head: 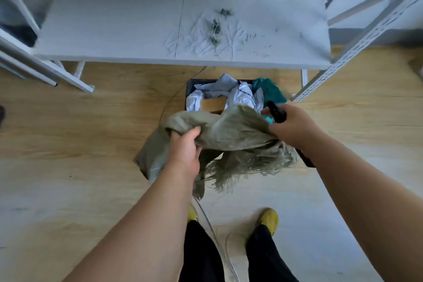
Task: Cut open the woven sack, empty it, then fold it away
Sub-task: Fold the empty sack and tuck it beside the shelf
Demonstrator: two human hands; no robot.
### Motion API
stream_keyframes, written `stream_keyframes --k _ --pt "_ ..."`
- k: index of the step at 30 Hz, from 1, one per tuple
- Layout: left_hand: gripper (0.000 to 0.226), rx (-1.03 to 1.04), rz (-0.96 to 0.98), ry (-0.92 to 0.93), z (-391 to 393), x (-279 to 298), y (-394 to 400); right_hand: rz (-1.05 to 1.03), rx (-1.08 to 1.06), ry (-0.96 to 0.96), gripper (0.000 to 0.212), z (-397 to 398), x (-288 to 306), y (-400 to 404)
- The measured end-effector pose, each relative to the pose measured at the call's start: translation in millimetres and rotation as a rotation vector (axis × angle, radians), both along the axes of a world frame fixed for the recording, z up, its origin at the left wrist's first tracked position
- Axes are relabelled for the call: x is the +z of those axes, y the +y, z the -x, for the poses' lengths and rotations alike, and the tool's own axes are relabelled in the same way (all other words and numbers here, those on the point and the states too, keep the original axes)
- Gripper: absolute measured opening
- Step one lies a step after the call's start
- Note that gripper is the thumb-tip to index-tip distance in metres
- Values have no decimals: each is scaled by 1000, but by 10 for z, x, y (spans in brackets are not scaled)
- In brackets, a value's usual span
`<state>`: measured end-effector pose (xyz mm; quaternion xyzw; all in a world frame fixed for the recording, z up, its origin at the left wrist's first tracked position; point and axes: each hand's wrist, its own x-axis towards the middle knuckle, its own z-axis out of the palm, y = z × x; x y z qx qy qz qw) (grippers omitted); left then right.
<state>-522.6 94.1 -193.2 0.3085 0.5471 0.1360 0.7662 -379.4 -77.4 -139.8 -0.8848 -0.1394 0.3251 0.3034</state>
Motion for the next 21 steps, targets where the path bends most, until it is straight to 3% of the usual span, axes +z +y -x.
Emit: stream_keyframes --k 2,5,8,10,11,12,14,17,18,19,21 --pt "47 -216 -185 -14 -131 299 -203 -167 -108 -59 31 -60 330 66" --pt "27 -647 -596 14 -316 758 -577 -268 -4 -69 32 -84 829 206" --pt "15 -886 -965 44 -552 1088 -924 -45 233 -173 30 -171 1188 299" --pt "19 -943 -1131 4 -656 1197 -1052 99 245 -229 21 -265 1335 260" --pt "9 -955 -1142 -23 -678 1233 -1080 107 200 -253 15 -315 1379 209" --pt "18 -962 -1095 -49 -704 1263 -1087 70 131 -274 13 -370 1406 133" --pt "42 -856 -748 -128 -707 1307 -1074 -40 -12 -303 13 -465 1488 -72" --pt "104 -345 78 -118 -751 1428 -986 -182 -72 -236 8 -571 1662 -391" --pt "110 -178 222 -183 -777 1444 -942 -219 -79 -177 5 -596 1720 -500" --pt "105 -45 268 -234 -814 1447 -891 -237 -83 -118 8 -617 1775 -612" --pt "72 144 210 -239 -938 1464 -794 -230 -61 -19 11 -693 1825 -857"
